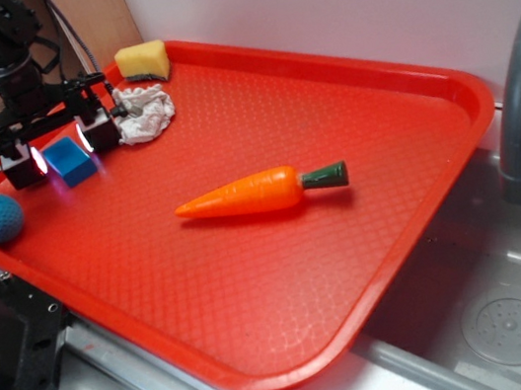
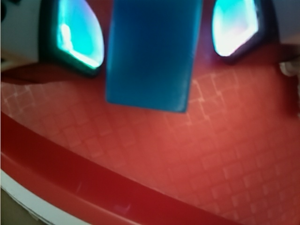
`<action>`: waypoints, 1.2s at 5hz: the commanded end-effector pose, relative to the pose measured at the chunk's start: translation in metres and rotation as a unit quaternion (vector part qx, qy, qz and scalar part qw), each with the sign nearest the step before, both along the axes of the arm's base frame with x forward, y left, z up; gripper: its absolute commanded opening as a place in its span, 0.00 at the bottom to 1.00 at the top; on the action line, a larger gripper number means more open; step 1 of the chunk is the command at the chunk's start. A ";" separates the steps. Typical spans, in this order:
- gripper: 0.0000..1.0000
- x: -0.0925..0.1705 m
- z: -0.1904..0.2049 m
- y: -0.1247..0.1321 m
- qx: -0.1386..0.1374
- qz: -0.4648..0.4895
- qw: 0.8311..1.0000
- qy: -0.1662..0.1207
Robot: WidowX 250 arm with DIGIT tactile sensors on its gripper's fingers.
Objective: Grab the blue block.
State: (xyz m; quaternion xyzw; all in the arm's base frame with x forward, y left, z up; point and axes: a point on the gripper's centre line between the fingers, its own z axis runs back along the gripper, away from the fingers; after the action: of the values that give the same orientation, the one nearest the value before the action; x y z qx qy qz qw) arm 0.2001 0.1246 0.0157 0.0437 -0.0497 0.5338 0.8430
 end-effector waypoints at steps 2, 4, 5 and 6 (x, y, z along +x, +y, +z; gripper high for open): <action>0.00 -0.016 0.066 -0.016 -0.035 -0.115 0.992 -0.045; 0.00 0.002 0.166 -0.073 -0.025 -0.358 0.933 -0.022; 0.00 0.048 0.204 -0.092 -0.008 -0.472 0.881 0.018; 0.00 0.093 0.217 -0.112 0.012 -0.548 0.837 0.005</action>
State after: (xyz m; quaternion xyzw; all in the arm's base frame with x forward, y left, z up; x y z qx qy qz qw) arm 0.3044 0.0042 0.2086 0.0193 -0.0329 -0.0094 0.9992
